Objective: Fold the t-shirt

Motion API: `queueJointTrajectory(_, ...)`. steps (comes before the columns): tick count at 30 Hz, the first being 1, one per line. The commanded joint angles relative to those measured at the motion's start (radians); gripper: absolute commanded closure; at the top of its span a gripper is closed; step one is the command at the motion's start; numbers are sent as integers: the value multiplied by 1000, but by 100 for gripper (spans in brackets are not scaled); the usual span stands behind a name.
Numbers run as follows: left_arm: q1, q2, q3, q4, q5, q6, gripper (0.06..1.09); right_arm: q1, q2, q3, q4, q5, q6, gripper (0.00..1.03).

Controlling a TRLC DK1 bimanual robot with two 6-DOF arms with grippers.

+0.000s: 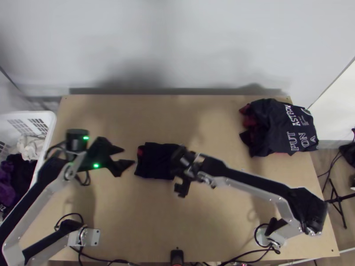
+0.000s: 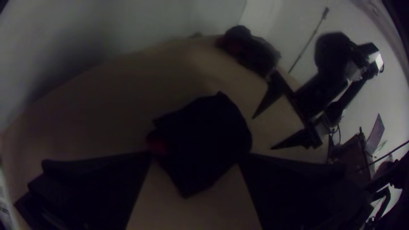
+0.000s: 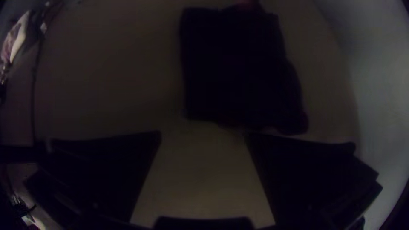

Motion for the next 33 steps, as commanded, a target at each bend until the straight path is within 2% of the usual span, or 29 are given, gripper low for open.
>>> queueJointTrajectory(1, 191, -120, 12, -51, 1, 45, 11, 114, 41, 9, 47, 134, -52, 10)
queueJointTrajectory(6, 243, -169, -18, -82, 3, 83, 11, 126, 67, 32, 73, 169, -69, 10)
queueJointTrajectory(10, 243, -195, -44, -88, 3, 84, 11, 134, 90, 23, 120, 210, -115, 10)
queueJointTrajectory(24, 268, -217, -67, -82, 3, 101, 11, 185, 150, 34, 180, 237, -107, 9)
queueJointTrajectory(33, 299, -215, -70, -74, 24, 117, 11, 185, 166, 11, 272, 324, -184, 9)
